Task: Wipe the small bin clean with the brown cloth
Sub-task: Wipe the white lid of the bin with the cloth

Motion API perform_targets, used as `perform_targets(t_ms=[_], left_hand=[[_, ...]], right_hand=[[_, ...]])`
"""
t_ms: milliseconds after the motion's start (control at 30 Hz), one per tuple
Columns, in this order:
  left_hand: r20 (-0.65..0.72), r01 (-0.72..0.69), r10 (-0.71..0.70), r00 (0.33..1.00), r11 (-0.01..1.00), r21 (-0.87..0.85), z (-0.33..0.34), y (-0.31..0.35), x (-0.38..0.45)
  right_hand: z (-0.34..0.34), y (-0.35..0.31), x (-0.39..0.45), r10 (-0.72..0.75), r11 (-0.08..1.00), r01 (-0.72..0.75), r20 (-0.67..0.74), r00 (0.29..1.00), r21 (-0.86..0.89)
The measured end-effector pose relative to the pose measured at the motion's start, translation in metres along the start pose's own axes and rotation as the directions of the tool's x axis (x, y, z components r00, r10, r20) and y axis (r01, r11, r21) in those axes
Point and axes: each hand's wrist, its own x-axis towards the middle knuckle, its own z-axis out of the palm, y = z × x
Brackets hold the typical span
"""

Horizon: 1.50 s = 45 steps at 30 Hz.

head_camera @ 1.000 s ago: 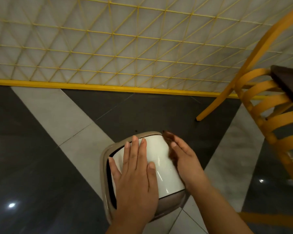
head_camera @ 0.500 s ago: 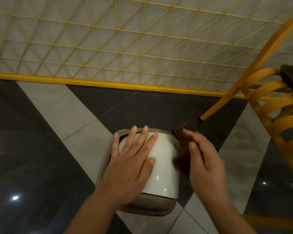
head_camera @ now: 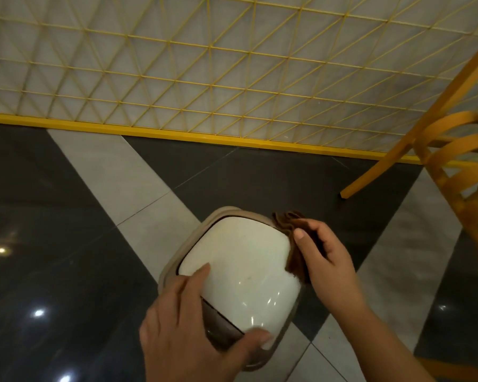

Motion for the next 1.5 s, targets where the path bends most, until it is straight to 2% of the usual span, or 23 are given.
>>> perform_targets(t_ms=[100, 167, 267, 333, 400, 467, 533, 600, 633, 667, 733, 800, 867, 933, 967, 1033, 1067, 1100, 1133, 1200, 1300, 1400, 1500], left_hand=[[-0.04, 0.152, -0.171, 0.985, 0.946, -0.287, -0.014, -0.018, 0.003], [-0.052, 0.135, -0.174, 0.983, 0.892, -0.431, -0.021, -0.023, 0.004], [-0.034, 0.064, -0.093, 0.995, 0.862, -0.503, -0.018, -0.021, 0.003], [-0.02, 0.046, -0.066, 0.998, 0.848, -0.528, -0.01, -0.018, 0.002], [-0.056, 0.025, -0.067, 0.996, 0.832, -0.554, -0.002, -0.021, 0.002], [-0.126, -0.041, -0.028, 0.992, 0.857, -0.515, 0.005, -0.026, 0.003], [-0.222, -0.146, 0.05, 0.974, 0.886, -0.44, 0.01, -0.032, 0.006], [-0.219, -0.146, 0.047, 0.975, 0.874, -0.463, 0.01, -0.034, 0.006], [-0.189, -0.12, 0.029, 0.982, 0.864, -0.489, 0.01, -0.034, 0.006], [-0.159, -0.096, 0.015, 0.987, 0.854, -0.511, 0.01, -0.035, 0.006], [-0.11, -0.06, -0.002, 0.994, 0.828, -0.557, 0.009, -0.037, 0.005], [-0.08, -0.053, 0.007, 0.997, 0.799, -0.599, 0.007, -0.036, 0.005], [-0.077, -0.061, 0.018, 0.997, 0.791, -0.608, 0.006, -0.036, 0.006], [-0.099, -0.084, 0.031, 0.995, 0.807, -0.584, 0.007, -0.036, 0.007], [-0.122, -0.104, 0.042, 0.992, 0.819, -0.564, 0.008, -0.036, 0.008], [-0.18, -0.156, 0.067, 0.981, 0.827, -0.541, 0.012, -0.039, 0.013], [-0.192, -0.159, 0.061, 0.979, 0.817, -0.555, 0.013, -0.041, 0.014], [-0.196, -0.157, 0.053, 0.979, 0.808, -0.568, 0.014, -0.042, 0.015], [-0.191, -0.158, 0.058, 0.98, 0.81, -0.564, 0.013, -0.043, 0.015], [-0.13, -0.115, 0.052, 0.99, 0.828, -0.549, 0.007, -0.042, 0.013], [-0.045, -0.076, 0.061, 0.997, 0.84, -0.538, -0.002, -0.043, 0.016], [-0.044, -0.038, 0.02, 0.999, 0.88, -0.473, -0.013, -0.045, 0.023], [-0.132, 0.029, -0.108, 0.985, 0.87, -0.493, -0.026, -0.048, 0.029]], right_hand=[[0.008, 0.008, -0.023, 0.009, 1.0, -0.01, -0.081, 0.997, -0.002], [0.017, 0.017, -0.039, -0.065, 0.993, 0.051, -0.127, 0.99, -0.111], [0.02, 0.021, -0.052, -0.309, 0.905, 0.25, -0.129, 0.942, -0.344], [0.02, 0.013, -0.054, -0.48, 0.778, 0.418, -0.015, 0.877, -0.47], [0.029, 0.0, -0.057, -0.585, 0.598, 0.58, 0.193, 0.788, -0.554], [0.045, -0.011, -0.058, -0.591, 0.463, 0.698, 0.397, 0.702, -0.545], [0.063, -0.025, -0.054, -0.564, 0.417, 0.771, 0.528, 0.635, -0.482], [0.072, -0.039, -0.042, -0.528, 0.348, 0.817, 0.624, 0.576, -0.46], [0.071, -0.044, -0.033, -0.503, 0.345, 0.813, 0.639, 0.582, -0.469], [0.066, -0.045, -0.023, -0.492, 0.389, 0.77, 0.592, 0.638, -0.506], [0.045, -0.042, -0.001, -0.415, 0.632, 0.542, 0.348, 0.841, -0.554], [0.024, -0.029, 0.007, -0.289, 0.781, 0.343, 0.184, 0.939, -0.522], [0.017, -0.025, -0.006, -0.264, 0.8, 0.297, 0.137, 0.955, -0.521], [0.025, -0.03, -0.03, -0.322, 0.758, 0.359, 0.166, 0.932, -0.545], [0.035, -0.034, -0.042, -0.368, 0.698, 0.441, 0.246, 0.897, -0.564], [0.061, -0.04, -0.058, -0.474, 0.568, 0.648, 0.443, 0.761, -0.506], [0.074, -0.041, -0.06, -0.511, 0.569, 0.715, 0.506, 0.695, -0.407], [0.083, -0.043, -0.056, -0.527, 0.589, 0.734, 0.528, 0.666, -0.337], [0.088, -0.045, -0.048, -0.525, 0.592, 0.731, 0.525, 0.67, -0.34], [0.084, -0.049, -0.022, -0.455, 0.573, 0.661, 0.483, 0.748, -0.485], [0.058, -0.051, 0.02, -0.294, 0.722, 0.423, 0.311, 0.904, -0.547], [0.039, -0.043, 0.029, -0.141, 0.807, 0.282, 0.294, 0.945, -0.519], [0.024, -0.028, 0.006, -0.119, 0.826, 0.205, 0.194, 0.974, -0.525]])
